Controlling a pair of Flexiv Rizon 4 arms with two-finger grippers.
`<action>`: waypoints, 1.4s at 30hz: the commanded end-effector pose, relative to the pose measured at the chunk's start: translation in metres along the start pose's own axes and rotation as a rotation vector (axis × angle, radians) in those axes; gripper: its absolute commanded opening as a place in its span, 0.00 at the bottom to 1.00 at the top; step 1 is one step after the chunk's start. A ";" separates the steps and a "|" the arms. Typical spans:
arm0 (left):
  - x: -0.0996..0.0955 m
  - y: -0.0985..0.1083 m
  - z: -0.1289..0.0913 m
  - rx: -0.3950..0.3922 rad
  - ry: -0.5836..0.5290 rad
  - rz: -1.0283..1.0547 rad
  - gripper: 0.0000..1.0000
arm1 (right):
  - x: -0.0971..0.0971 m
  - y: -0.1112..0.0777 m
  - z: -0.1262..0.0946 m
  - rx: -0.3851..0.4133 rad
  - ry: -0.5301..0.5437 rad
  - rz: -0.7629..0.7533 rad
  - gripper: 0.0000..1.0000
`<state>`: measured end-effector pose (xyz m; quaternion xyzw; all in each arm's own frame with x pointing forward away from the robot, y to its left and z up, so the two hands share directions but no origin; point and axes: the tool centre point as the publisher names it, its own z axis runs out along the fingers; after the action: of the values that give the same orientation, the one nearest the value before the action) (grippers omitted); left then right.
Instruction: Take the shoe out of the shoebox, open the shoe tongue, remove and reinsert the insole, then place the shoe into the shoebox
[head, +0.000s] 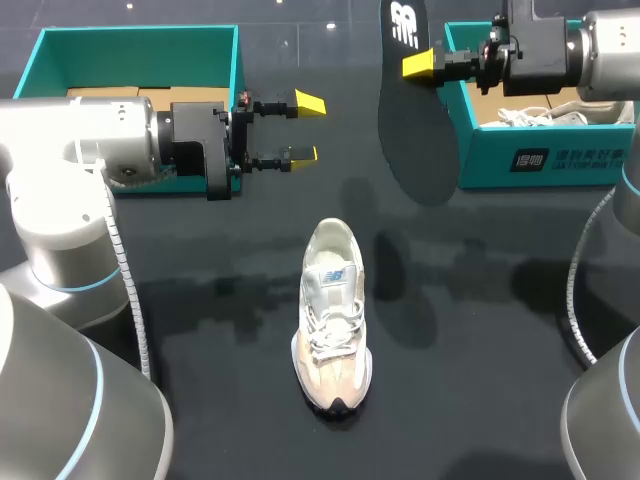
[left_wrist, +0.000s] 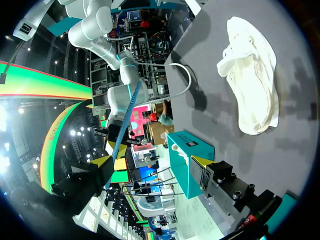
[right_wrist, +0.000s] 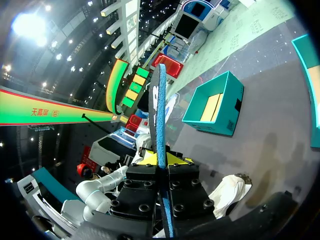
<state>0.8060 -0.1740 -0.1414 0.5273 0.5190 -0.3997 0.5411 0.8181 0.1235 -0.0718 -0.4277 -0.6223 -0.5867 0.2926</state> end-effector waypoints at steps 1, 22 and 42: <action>0.000 -0.002 0.006 -0.009 0.001 0.015 1.00 | -0.009 0.003 0.009 0.016 0.016 0.037 0.00; -0.005 -0.002 0.015 -0.016 -0.045 -0.034 1.00 | -0.043 0.002 0.036 0.002 0.077 0.183 0.00; -0.001 0.012 0.052 0.032 -0.039 -0.048 0.83 | -0.075 -0.009 0.057 -0.040 0.072 0.332 0.00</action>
<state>0.8151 -0.2133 -0.1421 0.5118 0.5150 -0.4300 0.5366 0.8525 0.1638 -0.1487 -0.5077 -0.5210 -0.5577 0.3997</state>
